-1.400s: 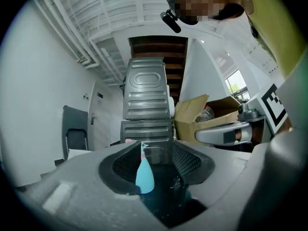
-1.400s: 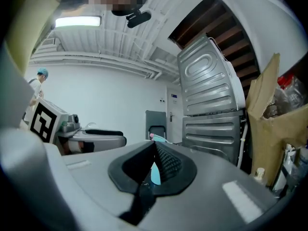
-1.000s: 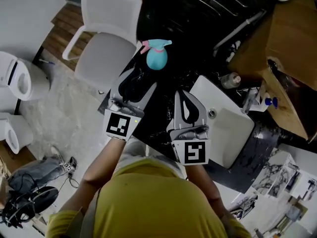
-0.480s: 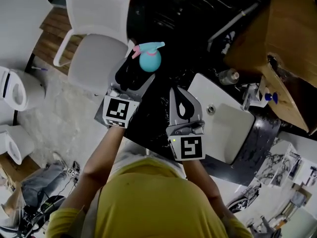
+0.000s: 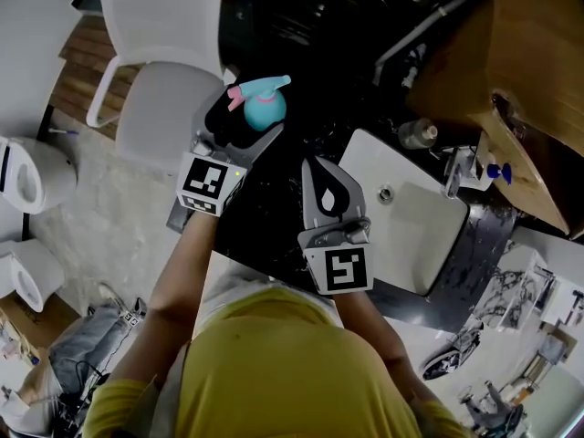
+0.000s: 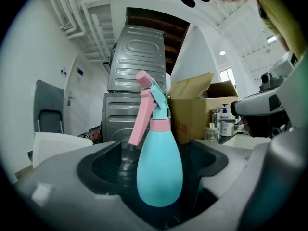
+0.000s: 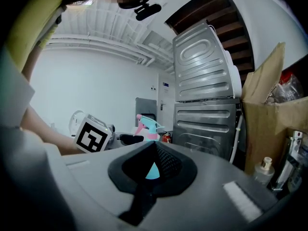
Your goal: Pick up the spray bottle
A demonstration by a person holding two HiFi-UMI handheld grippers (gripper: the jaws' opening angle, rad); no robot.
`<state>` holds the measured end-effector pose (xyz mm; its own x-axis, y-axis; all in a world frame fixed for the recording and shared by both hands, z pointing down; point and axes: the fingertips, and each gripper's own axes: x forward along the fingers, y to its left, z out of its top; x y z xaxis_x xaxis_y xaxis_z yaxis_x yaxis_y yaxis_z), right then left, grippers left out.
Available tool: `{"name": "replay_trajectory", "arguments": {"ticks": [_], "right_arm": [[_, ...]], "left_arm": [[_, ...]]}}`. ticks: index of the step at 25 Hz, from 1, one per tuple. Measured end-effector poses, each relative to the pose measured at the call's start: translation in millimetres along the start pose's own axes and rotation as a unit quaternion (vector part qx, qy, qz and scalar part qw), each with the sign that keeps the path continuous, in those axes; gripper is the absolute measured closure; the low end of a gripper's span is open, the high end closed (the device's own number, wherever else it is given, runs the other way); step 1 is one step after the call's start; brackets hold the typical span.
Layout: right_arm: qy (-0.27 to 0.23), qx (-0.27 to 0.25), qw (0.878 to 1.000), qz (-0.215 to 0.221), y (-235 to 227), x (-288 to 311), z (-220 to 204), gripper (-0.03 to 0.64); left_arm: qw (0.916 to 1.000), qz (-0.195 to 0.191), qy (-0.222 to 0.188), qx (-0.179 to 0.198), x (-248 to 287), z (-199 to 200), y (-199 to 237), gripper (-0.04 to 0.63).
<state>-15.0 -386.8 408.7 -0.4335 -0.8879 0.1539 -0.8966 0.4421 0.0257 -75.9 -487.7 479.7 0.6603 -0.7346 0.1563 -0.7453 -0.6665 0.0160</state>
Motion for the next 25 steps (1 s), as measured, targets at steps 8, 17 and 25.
{"name": "replay_trajectory", "arguments": {"ticks": [8, 17, 25], "right_arm": [[0.011, 0.001, 1.000, -0.001, -3, 2, -6, 0.617], [0.011, 0.001, 1.000, 0.000, -4, 2, -9, 0.617], [0.010, -0.002, 1.000, -0.005, -6, -3, -5, 0.617]], "left_arm": [[0.9971, -0.073, -0.010, 0.021, 22, -3, -8, 0.143], [0.9891, -0.131, 0.008, 0.066, 37, 2, -14, 0.233], [0.9899, -0.122, 0.008, 0.073, 32, 6, -23, 0.284]]}}
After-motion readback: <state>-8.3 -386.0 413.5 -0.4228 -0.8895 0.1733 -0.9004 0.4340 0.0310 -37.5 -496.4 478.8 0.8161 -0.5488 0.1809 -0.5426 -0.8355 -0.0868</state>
